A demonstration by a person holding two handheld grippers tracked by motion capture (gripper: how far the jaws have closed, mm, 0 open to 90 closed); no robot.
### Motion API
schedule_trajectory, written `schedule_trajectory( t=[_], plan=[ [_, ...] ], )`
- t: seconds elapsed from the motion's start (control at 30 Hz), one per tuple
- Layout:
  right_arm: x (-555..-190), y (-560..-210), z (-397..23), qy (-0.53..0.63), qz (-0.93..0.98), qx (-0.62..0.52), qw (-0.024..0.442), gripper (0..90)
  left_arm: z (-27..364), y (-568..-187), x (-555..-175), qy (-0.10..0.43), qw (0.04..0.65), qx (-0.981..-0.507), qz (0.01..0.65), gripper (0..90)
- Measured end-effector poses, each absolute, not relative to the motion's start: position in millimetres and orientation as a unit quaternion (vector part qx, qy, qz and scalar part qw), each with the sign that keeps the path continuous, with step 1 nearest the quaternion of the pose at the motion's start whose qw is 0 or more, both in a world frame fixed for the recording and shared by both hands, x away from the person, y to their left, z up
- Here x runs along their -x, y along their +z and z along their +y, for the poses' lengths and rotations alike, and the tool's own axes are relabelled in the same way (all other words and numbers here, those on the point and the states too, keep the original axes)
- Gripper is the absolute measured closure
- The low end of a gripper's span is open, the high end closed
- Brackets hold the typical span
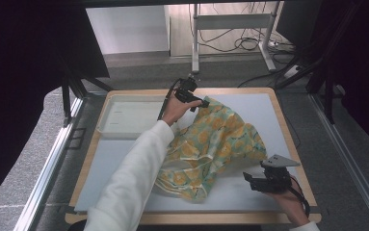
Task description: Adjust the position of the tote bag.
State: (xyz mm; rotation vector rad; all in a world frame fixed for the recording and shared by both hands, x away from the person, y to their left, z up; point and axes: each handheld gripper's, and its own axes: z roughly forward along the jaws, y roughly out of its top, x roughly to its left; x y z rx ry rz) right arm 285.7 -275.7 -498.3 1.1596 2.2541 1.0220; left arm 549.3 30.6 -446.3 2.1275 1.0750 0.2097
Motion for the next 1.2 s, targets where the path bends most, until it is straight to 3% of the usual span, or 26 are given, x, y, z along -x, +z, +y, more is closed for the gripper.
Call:
schedule_trajectory(
  t=[0.13,0.3,0.33,0.4,0.47,0.5,0.53,0.57,0.7,0.87,1.2],
  plan=[
    [-286,-498,-275,0.366,0.808,-0.414,0.203,21.2,26,-459,-557,0.055,0.366,-0.831,0.415,9.2],
    [-286,-499,-275,0.363,0.809,-0.414,0.204,21.2,20,-474,-563,0.028,0.376,-0.830,0.411,18.6],
    [-286,-499,-276,0.363,0.809,-0.415,0.204,21.2,19,-476,-564,0.024,0.378,-0.829,0.412,26.6],
    [-286,-499,-276,0.363,0.809,-0.415,0.204,21.2,16,-481,-565,0.023,0.377,-0.831,0.408,29.2],
    [-286,-499,-276,0.363,0.808,-0.416,0.205,21.2,13,-484,-565,0.023,0.378,-0.831,0.408,40.0],
    [-286,-499,-276,0.364,0.808,-0.416,0.205,21.2,11,-485,-565,0.027,0.373,-0.831,0.412,46.7],
    [-286,-499,-276,0.363,0.808,-0.416,0.206,21.2,10,-486,-565,0.029,0.369,-0.831,0.414,60.4],
    [-286,-499,-276,0.363,0.808,-0.416,0.206,21.2,9,-486,-565,0.027,0.371,-0.831,0.413,60.4],
    [-285,-499,-276,0.364,0.807,-0.415,0.207,21.2,11,-484,-562,0.025,0.382,-0.830,0.405,78.0],
    [-285,-499,-277,0.363,0.807,-0.416,0.209,21.2,20,-476,-558,0.030,0.396,-0.825,0.401,85.9],
    [-286,-500,-276,0.360,0.809,-0.415,0.209,21.2,41,-459,-548,0.041,0.415,-0.817,0.398,88.4]
  ],
)
